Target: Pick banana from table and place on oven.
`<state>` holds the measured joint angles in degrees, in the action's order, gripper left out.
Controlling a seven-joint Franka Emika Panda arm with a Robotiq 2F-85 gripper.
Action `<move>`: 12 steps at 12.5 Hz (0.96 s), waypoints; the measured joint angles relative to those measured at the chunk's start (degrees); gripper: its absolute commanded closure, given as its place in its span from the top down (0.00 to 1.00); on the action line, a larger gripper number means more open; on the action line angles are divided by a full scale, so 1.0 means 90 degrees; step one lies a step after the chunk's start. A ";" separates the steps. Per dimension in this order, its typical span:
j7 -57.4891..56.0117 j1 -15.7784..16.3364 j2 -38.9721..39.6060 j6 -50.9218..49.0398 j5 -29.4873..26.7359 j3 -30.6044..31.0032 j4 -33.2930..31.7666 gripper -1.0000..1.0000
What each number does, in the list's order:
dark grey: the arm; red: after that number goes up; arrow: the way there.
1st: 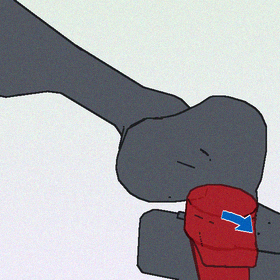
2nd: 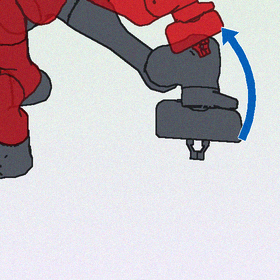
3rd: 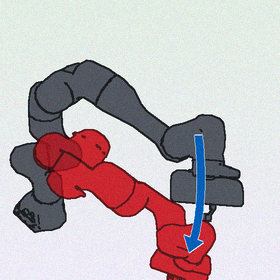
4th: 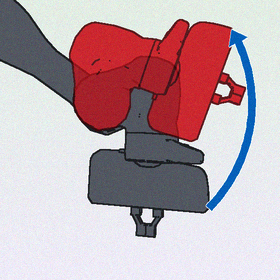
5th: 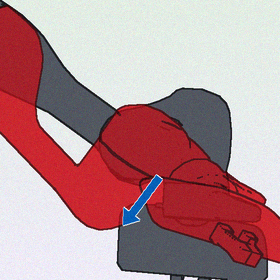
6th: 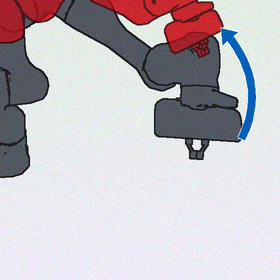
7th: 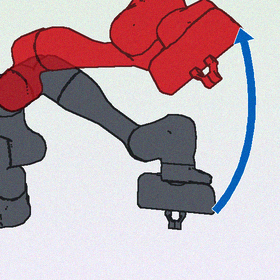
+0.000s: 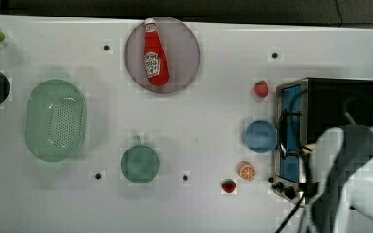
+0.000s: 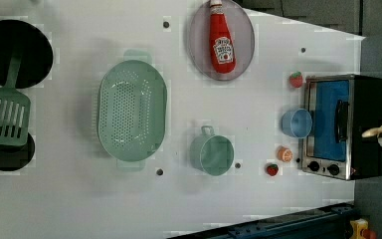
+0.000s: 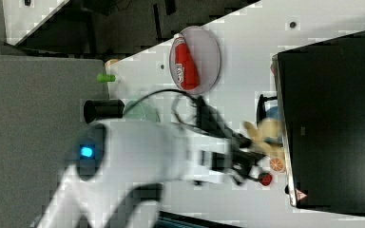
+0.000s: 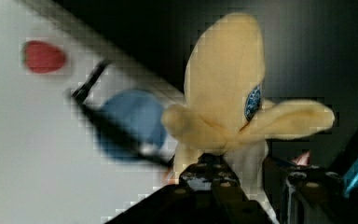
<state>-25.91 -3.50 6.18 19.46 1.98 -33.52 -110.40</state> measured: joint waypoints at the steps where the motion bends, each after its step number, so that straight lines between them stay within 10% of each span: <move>1: -0.0466 -0.0062 0.0197 0.0392 0.0001 -0.0252 0.0050 0.19; 3: -0.1088 -0.0163 0.0490 0.0881 -0.0128 -0.0575 0.0211 0.22; 10: -0.1790 -0.0147 0.0410 0.0692 -0.0051 -0.0351 0.0180 0.99; 12: -0.1828 -0.0105 0.0237 0.0835 -0.0053 -0.0177 0.0199 1.00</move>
<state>-42.36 -4.44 8.31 26.97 1.50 -35.11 -108.60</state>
